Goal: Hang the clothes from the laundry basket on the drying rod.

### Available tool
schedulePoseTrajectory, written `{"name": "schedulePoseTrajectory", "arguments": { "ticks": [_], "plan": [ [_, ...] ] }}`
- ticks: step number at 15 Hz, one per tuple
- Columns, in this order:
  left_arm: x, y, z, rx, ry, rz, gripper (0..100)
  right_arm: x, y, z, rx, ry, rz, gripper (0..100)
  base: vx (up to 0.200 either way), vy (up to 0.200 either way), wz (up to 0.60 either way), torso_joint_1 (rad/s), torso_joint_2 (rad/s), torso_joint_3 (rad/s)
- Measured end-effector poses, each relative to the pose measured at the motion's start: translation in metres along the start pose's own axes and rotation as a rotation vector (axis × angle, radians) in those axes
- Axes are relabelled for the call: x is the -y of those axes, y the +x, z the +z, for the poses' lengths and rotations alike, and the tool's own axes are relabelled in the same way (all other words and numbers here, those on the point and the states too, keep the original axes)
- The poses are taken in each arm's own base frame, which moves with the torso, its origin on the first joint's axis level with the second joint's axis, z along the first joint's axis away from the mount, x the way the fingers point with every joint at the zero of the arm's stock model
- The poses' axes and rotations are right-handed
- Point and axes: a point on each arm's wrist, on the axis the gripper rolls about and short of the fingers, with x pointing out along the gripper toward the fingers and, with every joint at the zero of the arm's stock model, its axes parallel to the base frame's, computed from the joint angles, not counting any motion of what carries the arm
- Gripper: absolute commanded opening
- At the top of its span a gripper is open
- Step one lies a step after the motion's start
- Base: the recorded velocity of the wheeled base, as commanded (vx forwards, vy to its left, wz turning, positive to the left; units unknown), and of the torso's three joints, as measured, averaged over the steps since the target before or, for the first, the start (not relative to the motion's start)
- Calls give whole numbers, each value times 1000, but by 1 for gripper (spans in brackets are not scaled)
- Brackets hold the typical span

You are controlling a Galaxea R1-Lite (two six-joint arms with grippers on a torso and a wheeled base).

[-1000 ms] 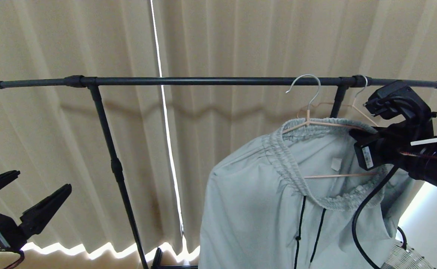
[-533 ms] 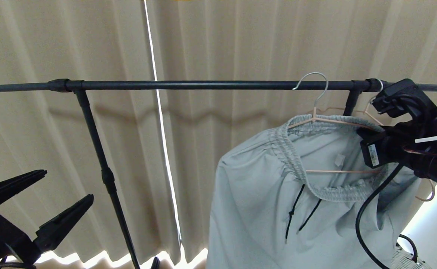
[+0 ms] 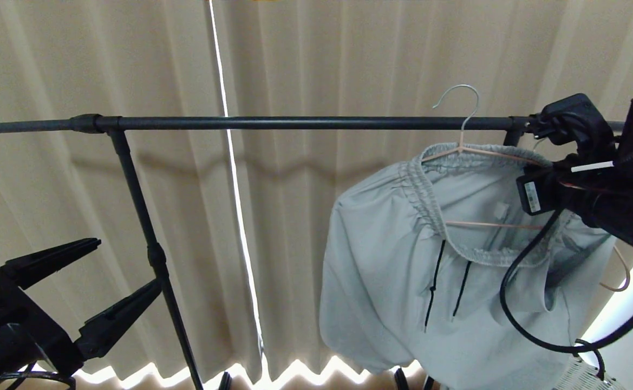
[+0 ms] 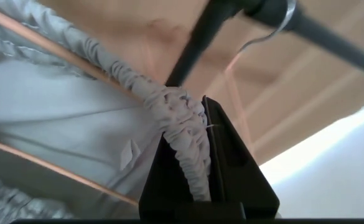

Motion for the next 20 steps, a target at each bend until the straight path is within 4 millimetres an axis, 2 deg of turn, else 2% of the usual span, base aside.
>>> {"name": "schedulePoseTrajectory", "arguments": {
  "ticks": [5, 11, 16, 20],
  "plan": [
    [0, -2, 0, 4, -2, 3, 100, -17, 32, 11, -62, -10, -186, 0, 0, 0, 0, 0, 0, 0],
    [1, -7, 0, 18, 0, 6, 100, -41, 58, 8, -113, -65, -240, 0, 0, 0, 0, 0, 0, 0],
    [2, -10, -2, 21, 0, 7, 100, -57, 63, 9, -111, -84, -221, 0, 0, 0, 0, 0, 0, 0],
    [2, -10, -2, 21, 0, 8, 100, -76, 57, 10, -100, -107, -172, 0, 0, 0, 0, 0, 0, 0]
  ]
}}
